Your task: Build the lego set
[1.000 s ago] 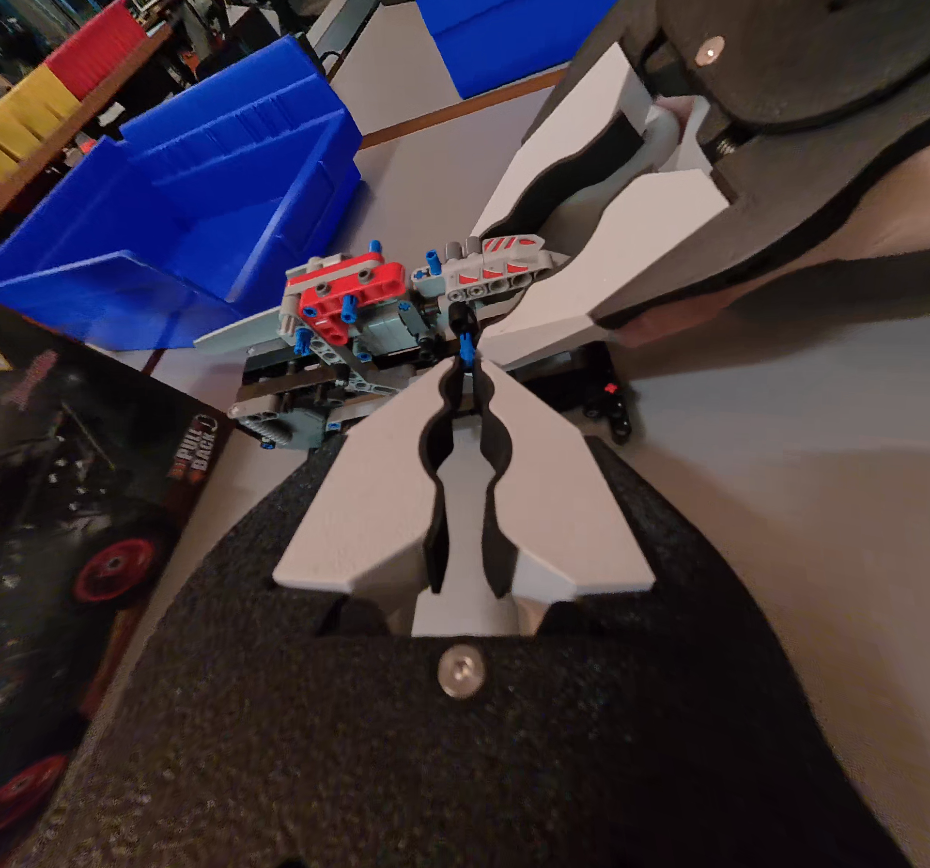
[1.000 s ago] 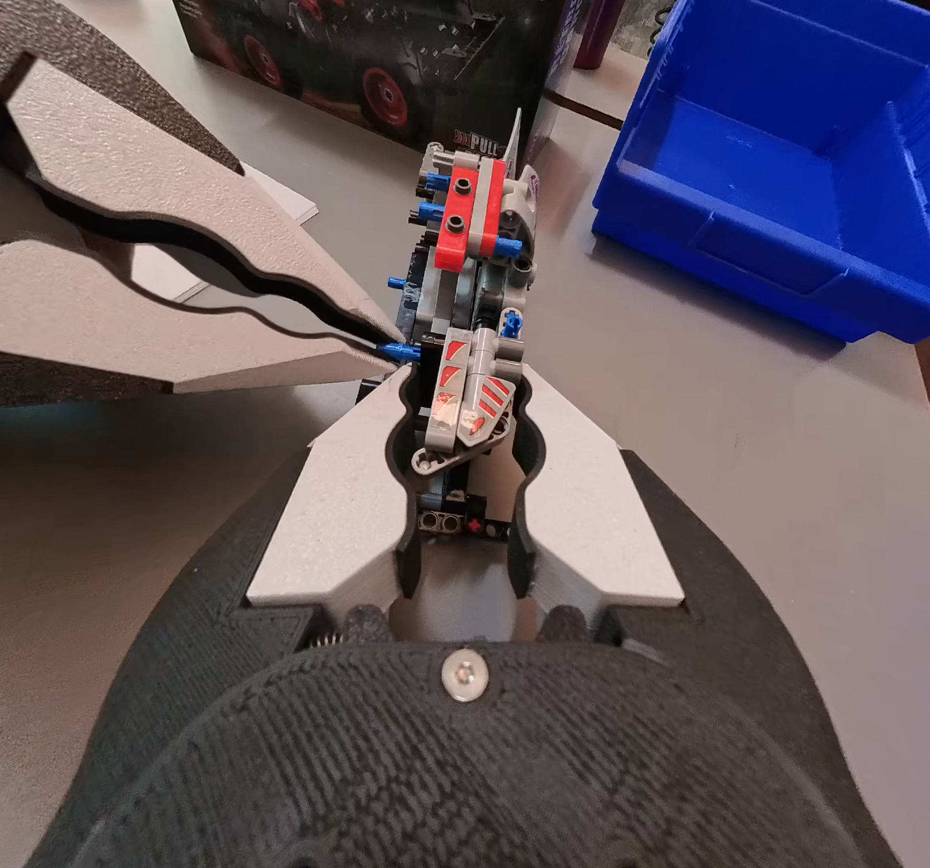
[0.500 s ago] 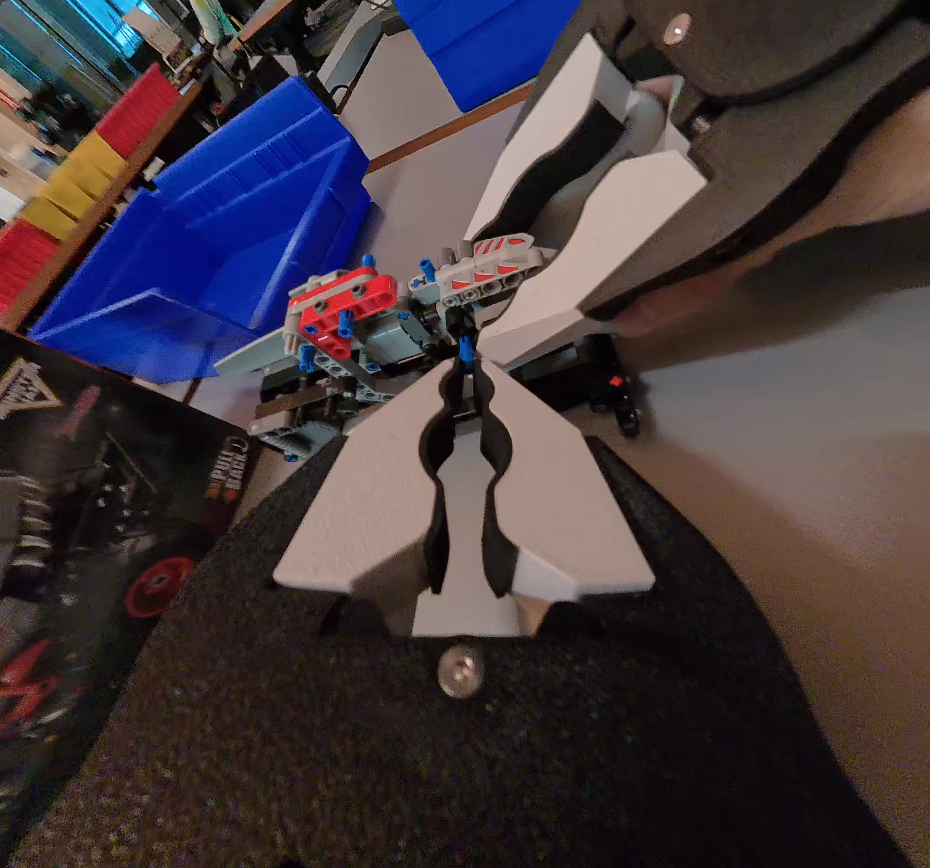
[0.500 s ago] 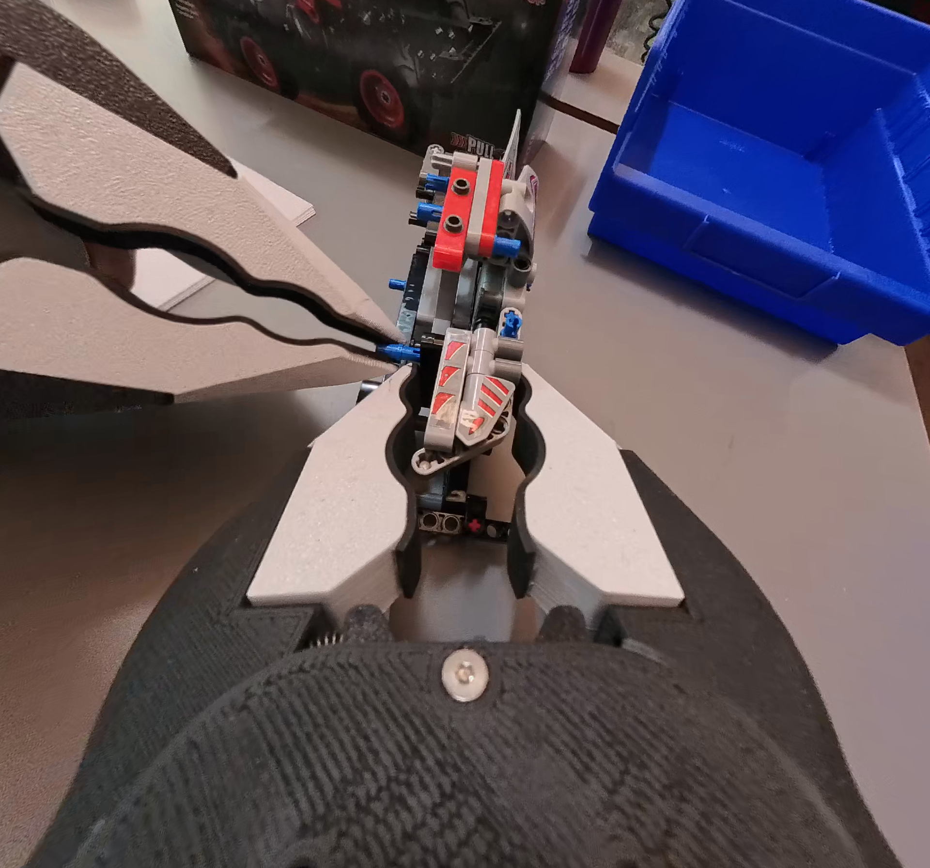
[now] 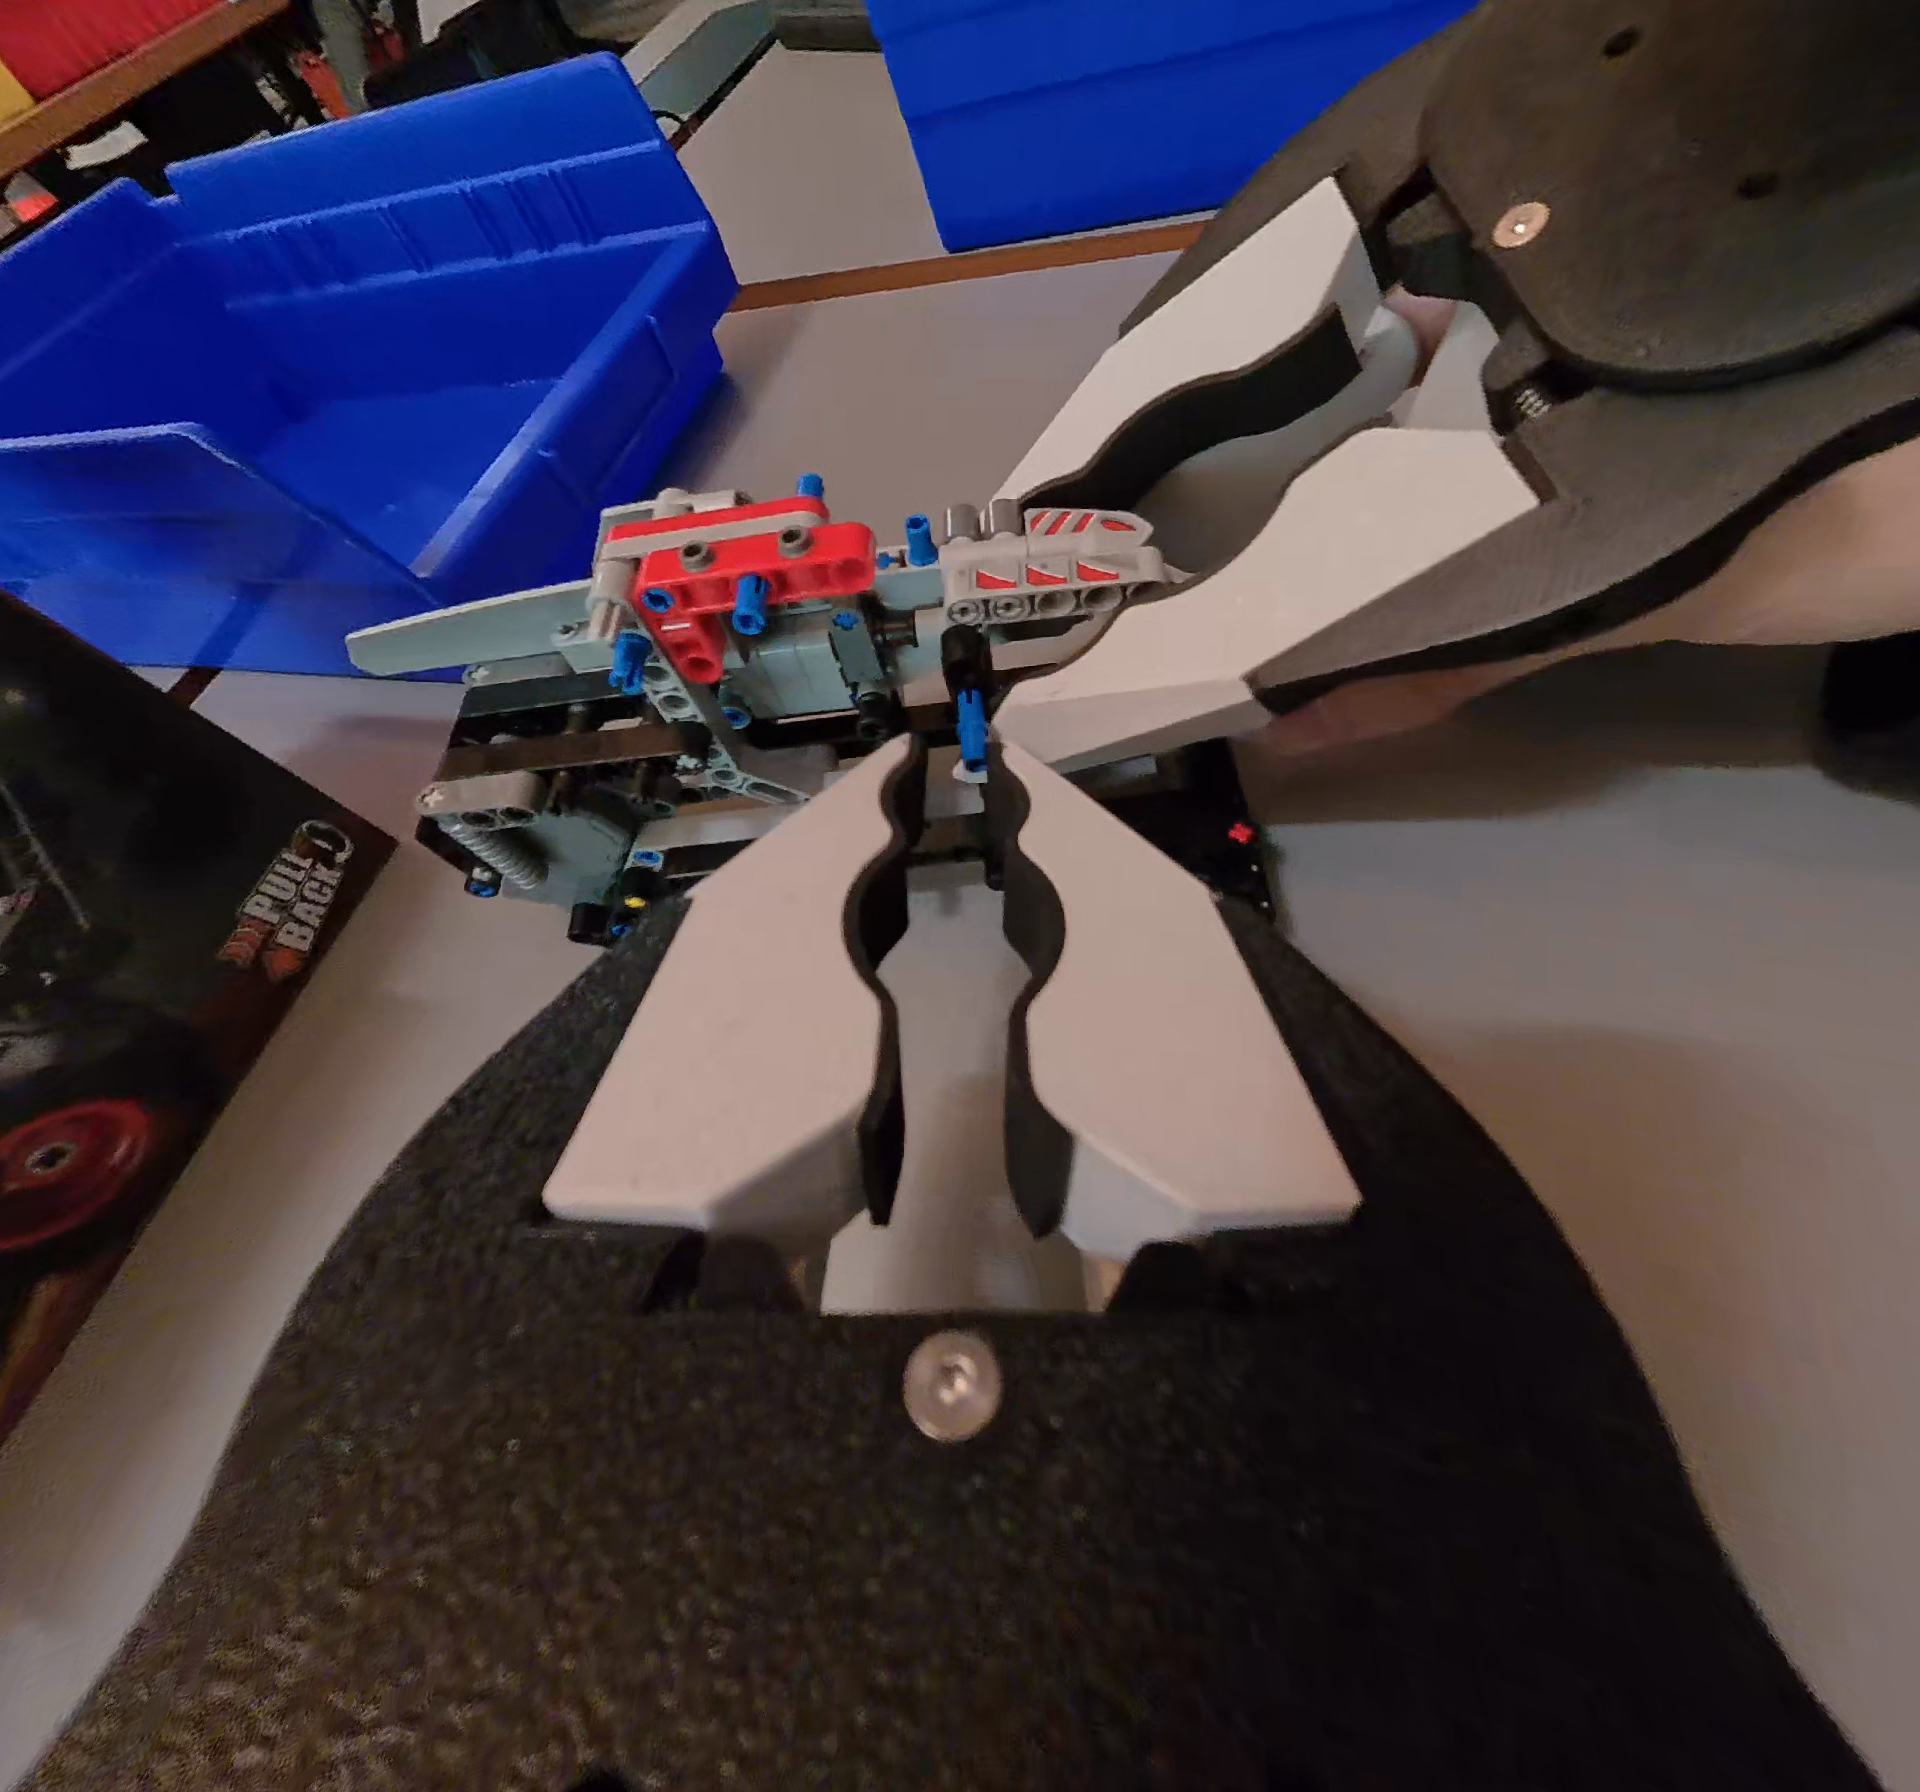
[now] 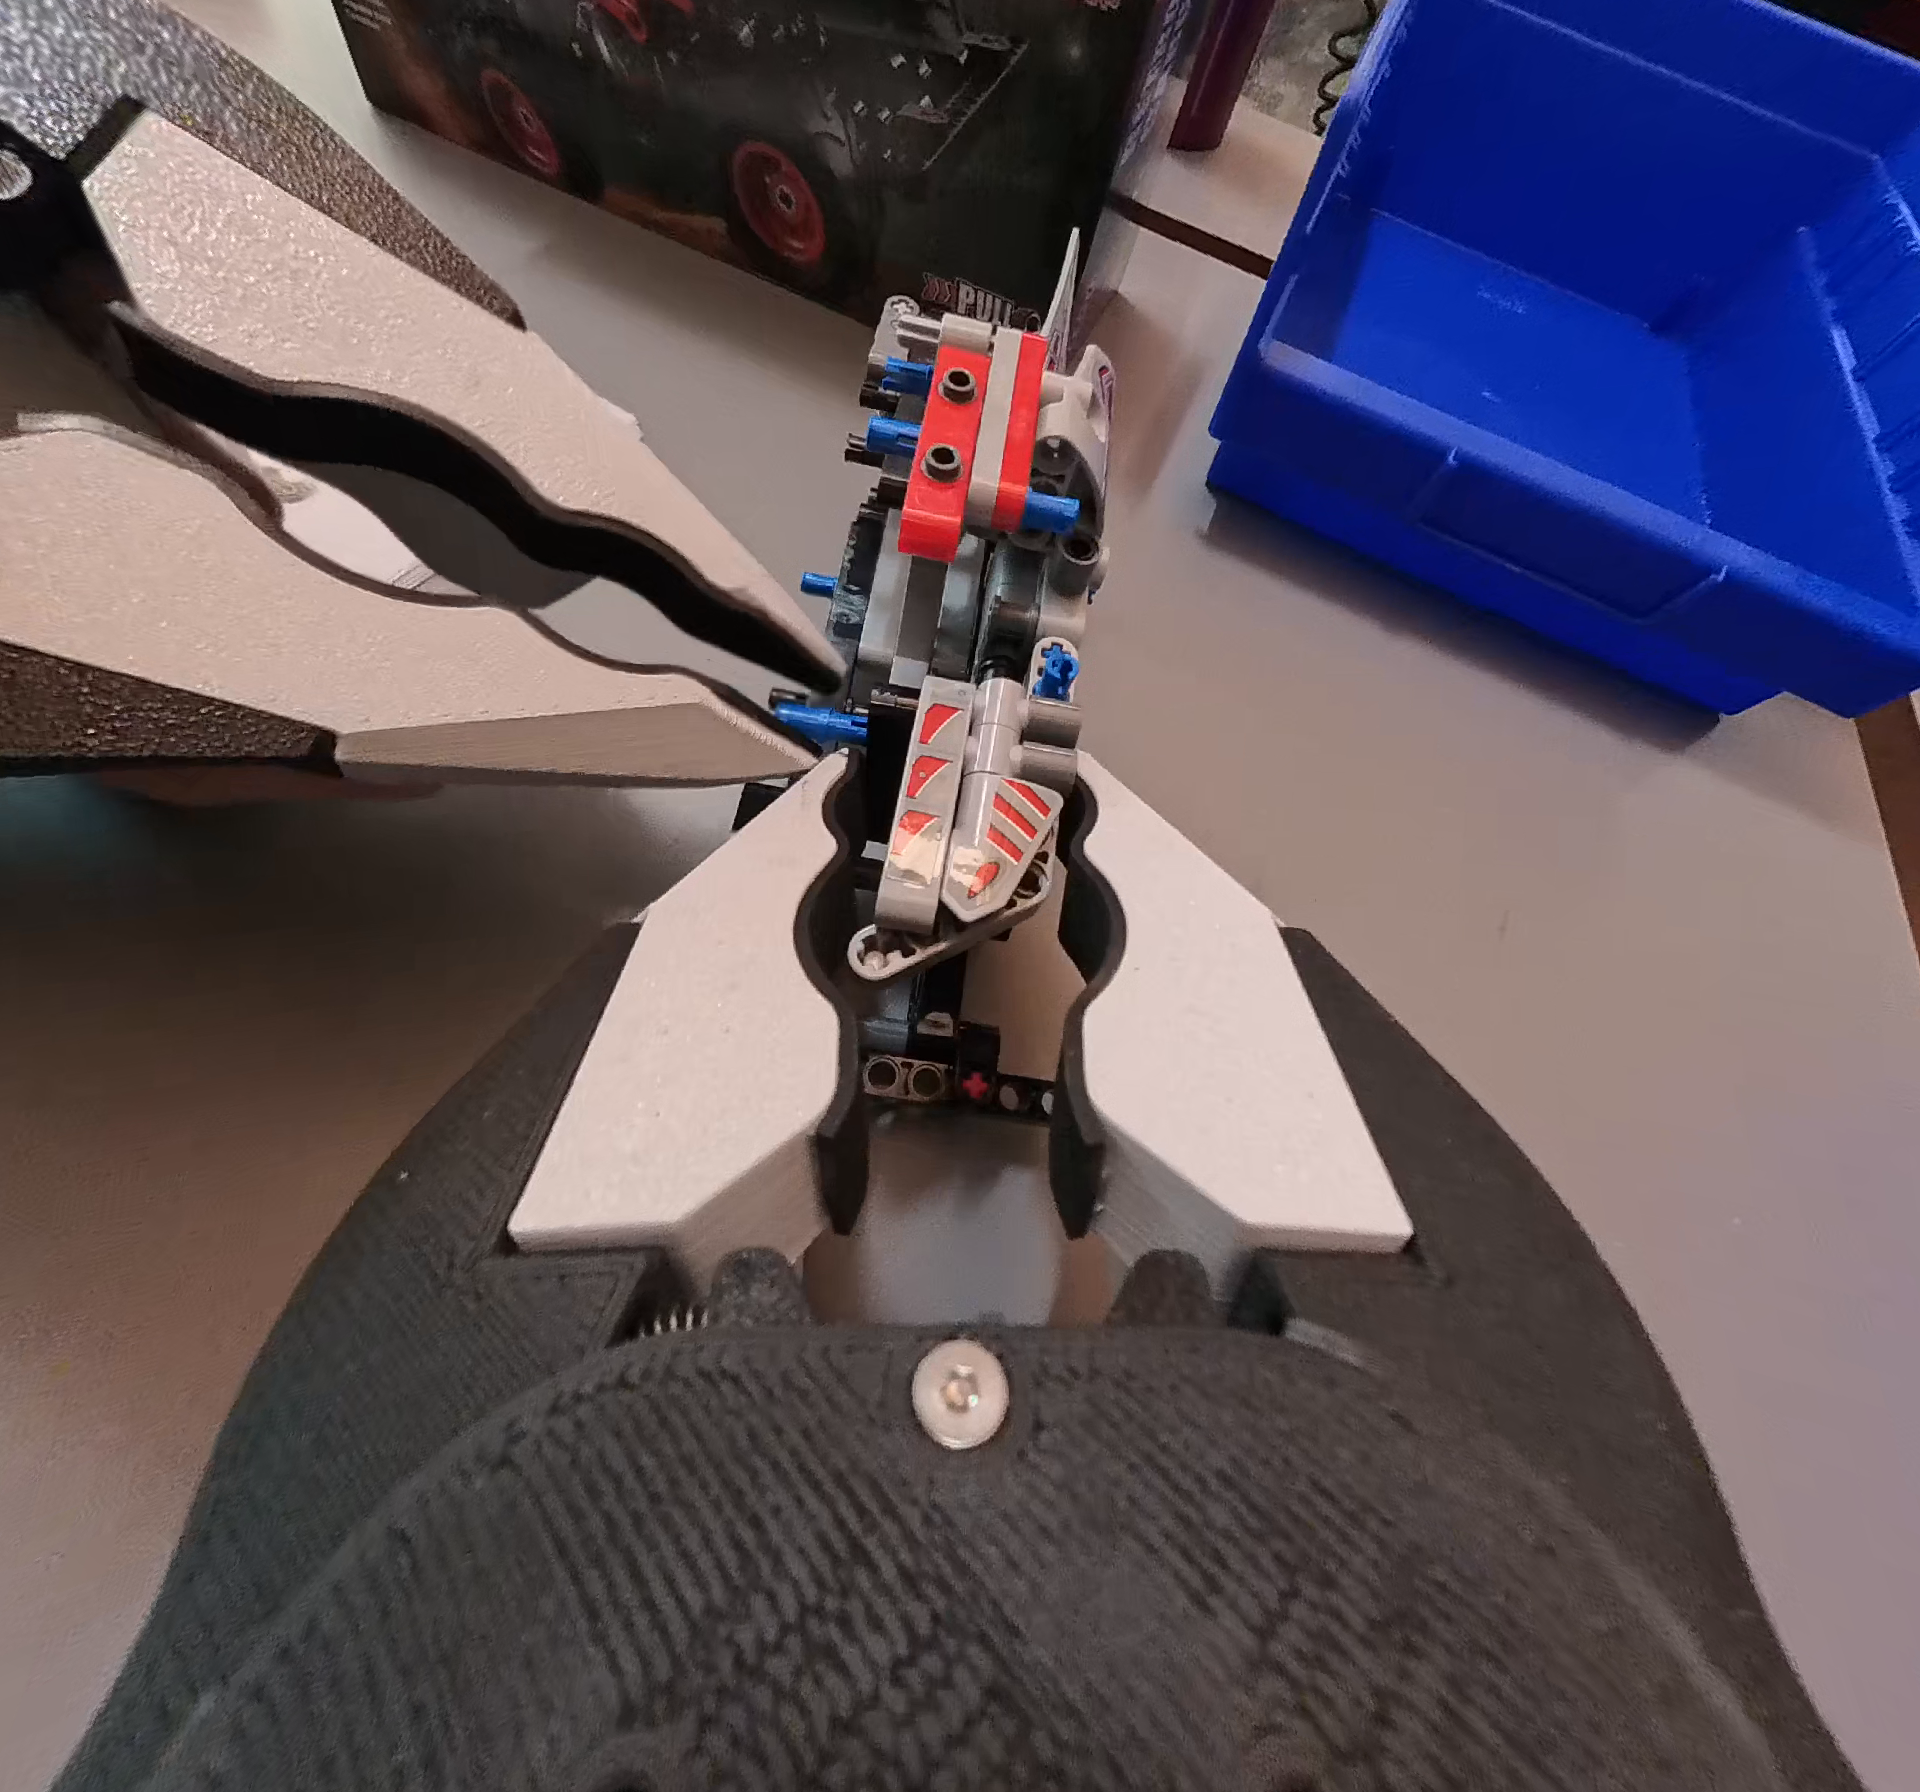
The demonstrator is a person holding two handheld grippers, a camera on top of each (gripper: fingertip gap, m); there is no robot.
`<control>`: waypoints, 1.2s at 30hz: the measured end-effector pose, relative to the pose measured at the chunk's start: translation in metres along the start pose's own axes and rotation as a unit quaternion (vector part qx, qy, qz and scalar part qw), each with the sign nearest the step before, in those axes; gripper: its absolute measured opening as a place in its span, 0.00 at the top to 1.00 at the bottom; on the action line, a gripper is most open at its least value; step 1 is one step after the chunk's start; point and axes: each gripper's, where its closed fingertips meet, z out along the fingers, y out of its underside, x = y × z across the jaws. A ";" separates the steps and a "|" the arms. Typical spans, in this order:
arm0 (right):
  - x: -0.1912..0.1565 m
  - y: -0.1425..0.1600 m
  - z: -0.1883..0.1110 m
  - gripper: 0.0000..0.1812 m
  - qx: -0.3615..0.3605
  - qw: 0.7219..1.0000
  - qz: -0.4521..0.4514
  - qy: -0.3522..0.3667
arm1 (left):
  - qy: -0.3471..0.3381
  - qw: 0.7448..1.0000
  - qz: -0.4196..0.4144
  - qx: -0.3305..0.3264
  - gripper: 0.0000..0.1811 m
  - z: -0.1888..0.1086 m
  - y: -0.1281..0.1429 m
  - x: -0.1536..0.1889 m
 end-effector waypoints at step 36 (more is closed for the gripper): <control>0.000 -0.002 0.001 0.81 0.003 1.000 -0.006 0.008 | -0.020 0.994 0.107 -0.005 1.00 -0.001 -0.002 0.000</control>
